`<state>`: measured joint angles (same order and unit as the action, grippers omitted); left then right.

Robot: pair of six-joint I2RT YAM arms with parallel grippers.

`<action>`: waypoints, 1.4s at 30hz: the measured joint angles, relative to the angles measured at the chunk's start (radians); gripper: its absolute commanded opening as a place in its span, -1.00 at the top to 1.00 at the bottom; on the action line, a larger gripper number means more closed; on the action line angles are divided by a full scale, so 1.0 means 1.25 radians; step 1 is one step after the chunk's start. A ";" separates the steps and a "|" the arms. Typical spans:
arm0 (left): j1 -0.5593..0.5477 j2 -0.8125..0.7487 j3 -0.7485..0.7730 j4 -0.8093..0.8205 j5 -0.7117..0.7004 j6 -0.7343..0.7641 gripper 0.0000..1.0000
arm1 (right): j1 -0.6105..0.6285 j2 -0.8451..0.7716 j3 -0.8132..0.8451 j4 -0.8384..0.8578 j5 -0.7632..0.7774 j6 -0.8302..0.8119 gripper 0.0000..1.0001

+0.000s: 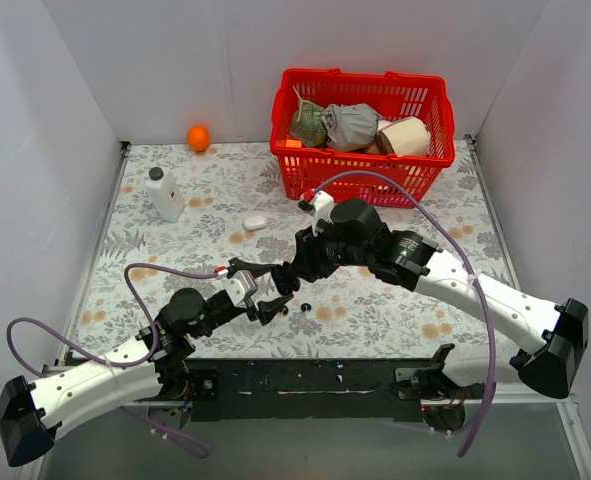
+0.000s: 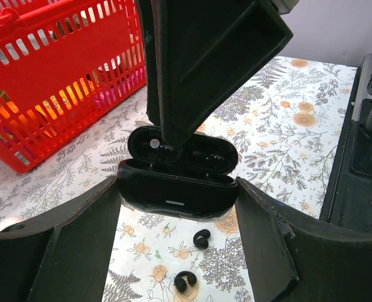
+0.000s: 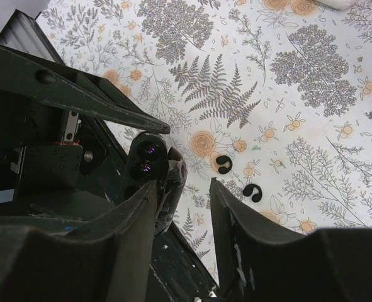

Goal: Insert the wireless bluetooth earbuds into the charging case
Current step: Adjust the charging case.

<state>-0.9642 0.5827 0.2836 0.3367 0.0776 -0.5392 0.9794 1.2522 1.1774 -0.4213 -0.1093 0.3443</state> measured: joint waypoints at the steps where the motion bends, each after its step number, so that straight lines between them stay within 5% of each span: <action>1: 0.000 0.000 0.000 0.000 0.000 0.000 1.00 | -0.001 0.000 0.000 0.001 -0.002 0.000 0.11; 10: 0.000 -0.001 0.000 0.001 0.000 -0.004 1.00 | -0.002 0.013 -0.009 0.009 -0.039 0.002 0.19; 16: 0.000 0.004 0.000 0.006 -0.002 -0.005 1.00 | -0.003 0.021 -0.009 0.009 -0.051 0.006 0.82; 17: 0.000 0.004 0.000 0.007 -0.004 -0.005 0.79 | -0.006 0.021 -0.009 0.010 -0.049 0.014 0.97; 20: 0.000 0.005 0.000 0.006 -0.012 -0.001 0.29 | -0.008 0.021 -0.009 0.010 -0.039 0.029 0.97; 21: 0.000 0.007 0.003 0.003 -0.014 -0.001 -0.12 | -0.008 0.021 -0.009 0.010 -0.036 0.030 0.97; 23: 0.000 0.016 0.019 -0.018 -0.019 -0.003 -0.46 | -0.008 0.021 -0.008 0.008 -0.031 0.026 0.97; 24: 0.000 0.023 0.030 -0.033 -0.022 -0.005 -0.92 | -0.008 0.021 -0.006 0.005 -0.028 0.020 0.97; 25: 0.000 0.028 0.038 -0.043 -0.023 -0.009 -0.96 | -0.008 0.021 -0.002 0.001 -0.028 0.013 0.97; 36: -0.001 0.062 0.120 -0.142 -0.033 -0.074 -0.96 | -0.001 0.002 0.139 -0.125 -0.084 -0.192 0.97; 42: 0.009 0.031 0.164 -0.194 0.099 -0.117 -0.93 | 0.031 -0.070 0.120 -0.138 0.015 -0.322 0.97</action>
<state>-0.9531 0.6209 0.4885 0.0940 0.2012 -0.6861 1.0183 1.1645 1.3273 -0.5934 -0.0910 -0.0586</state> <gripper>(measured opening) 0.981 0.075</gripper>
